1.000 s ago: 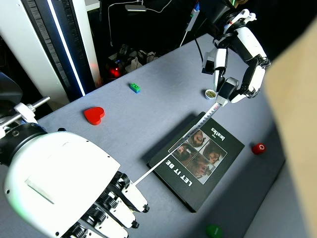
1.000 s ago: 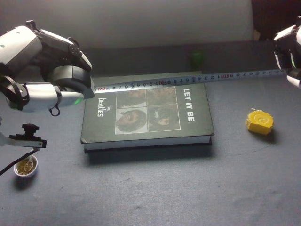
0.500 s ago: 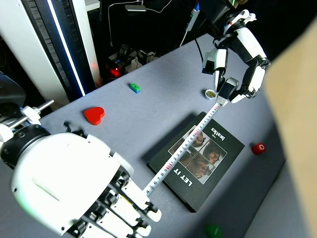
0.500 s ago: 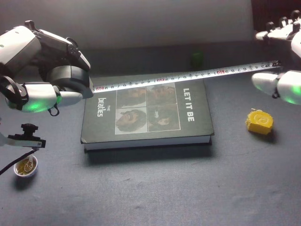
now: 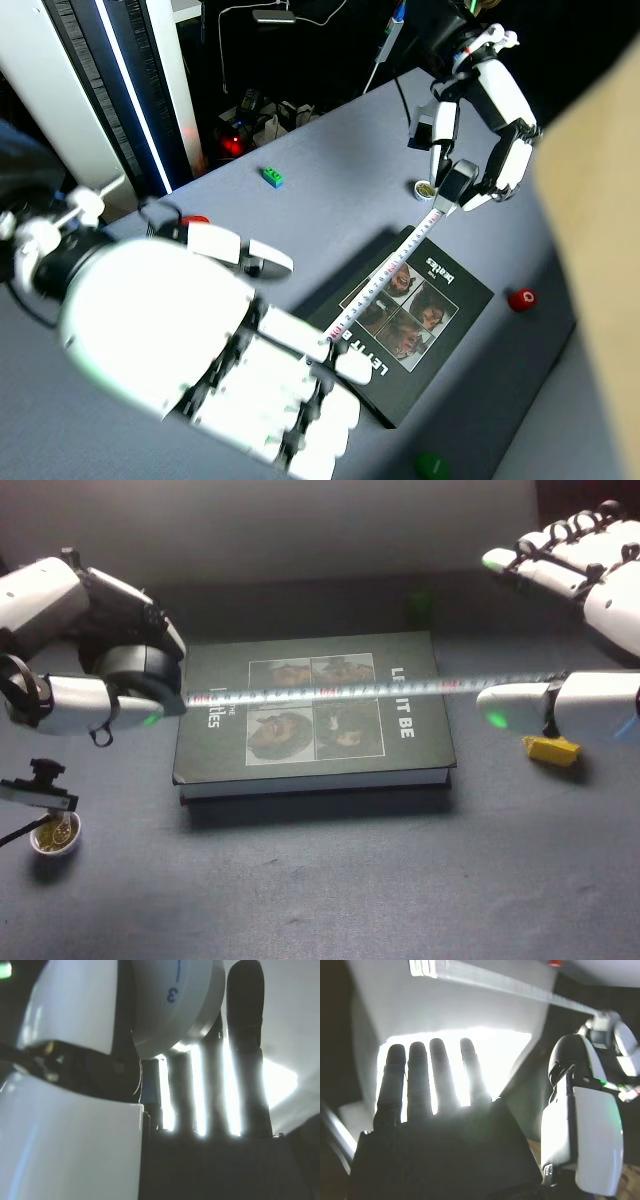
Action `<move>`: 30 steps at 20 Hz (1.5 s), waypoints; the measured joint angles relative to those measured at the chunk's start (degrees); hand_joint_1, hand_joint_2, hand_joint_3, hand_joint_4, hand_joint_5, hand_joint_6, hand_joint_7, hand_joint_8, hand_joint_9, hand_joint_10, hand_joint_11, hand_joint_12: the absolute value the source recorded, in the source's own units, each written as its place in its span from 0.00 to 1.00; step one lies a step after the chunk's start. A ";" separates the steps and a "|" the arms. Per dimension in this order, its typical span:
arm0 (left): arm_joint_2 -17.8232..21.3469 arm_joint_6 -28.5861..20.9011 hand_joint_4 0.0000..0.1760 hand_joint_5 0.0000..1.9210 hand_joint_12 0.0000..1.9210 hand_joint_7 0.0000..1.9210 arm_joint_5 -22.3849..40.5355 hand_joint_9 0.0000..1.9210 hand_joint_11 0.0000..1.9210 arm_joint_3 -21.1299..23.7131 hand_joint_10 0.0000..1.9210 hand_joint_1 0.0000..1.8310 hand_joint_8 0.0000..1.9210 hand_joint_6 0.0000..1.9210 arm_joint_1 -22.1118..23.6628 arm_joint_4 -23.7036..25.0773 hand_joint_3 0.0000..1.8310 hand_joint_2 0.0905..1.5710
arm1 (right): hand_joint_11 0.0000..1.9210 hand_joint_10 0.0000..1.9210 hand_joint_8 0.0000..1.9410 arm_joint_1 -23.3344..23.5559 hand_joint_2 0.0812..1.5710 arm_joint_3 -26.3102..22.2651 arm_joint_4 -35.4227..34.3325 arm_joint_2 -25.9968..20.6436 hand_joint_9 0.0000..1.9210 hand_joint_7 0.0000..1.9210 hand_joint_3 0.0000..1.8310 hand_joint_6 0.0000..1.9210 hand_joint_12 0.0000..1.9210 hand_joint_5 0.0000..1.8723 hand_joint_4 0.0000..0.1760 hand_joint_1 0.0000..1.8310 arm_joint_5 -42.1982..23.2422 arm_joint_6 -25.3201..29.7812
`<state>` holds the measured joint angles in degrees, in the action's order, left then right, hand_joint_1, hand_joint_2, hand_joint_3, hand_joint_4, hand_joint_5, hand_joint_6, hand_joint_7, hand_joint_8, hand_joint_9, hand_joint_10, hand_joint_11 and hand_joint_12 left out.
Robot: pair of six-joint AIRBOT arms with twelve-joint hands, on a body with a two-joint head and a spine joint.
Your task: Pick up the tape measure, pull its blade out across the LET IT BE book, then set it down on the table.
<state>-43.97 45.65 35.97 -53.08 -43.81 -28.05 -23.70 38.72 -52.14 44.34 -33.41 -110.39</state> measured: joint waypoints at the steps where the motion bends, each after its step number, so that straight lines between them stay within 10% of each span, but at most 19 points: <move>1: -0.11 -0.09 0.00 0.55 0.57 0.57 -1.16 0.49 0.45 -0.44 0.63 0.76 0.44 0.35 0.00 0.39 0.00 0.67 | 0.00 0.00 0.00 -0.04 0.63 -0.59 1.49 -0.39 0.00 0.00 0.00 0.00 0.01 0.00 0.49 0.00 0.31 2.38; 13: -2.36 -1.84 0.00 0.56 0.55 0.57 -5.01 0.48 0.44 -5.22 0.63 0.76 0.45 0.33 -0.68 -6.62 0.00 0.67 | 0.00 0.00 0.00 1.90 0.64 -1.16 22.67 -5.92 0.00 0.00 0.00 0.00 0.02 0.00 0.48 0.00 11.93 29.64; 30: -4.87 -5.49 0.00 0.57 0.57 0.57 -1.88 0.47 0.45 -8.66 0.64 0.76 0.44 0.32 -6.38 -7.50 0.00 0.66 | 0.00 0.00 0.00 0.22 0.67 -1.33 18.40 -6.03 0.00 0.00 0.00 0.00 0.03 0.00 0.37 0.00 7.69 23.04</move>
<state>-48.84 40.16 34.09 -61.73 -50.19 -35.55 -23.49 37.39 -33.74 38.30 -25.71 -87.35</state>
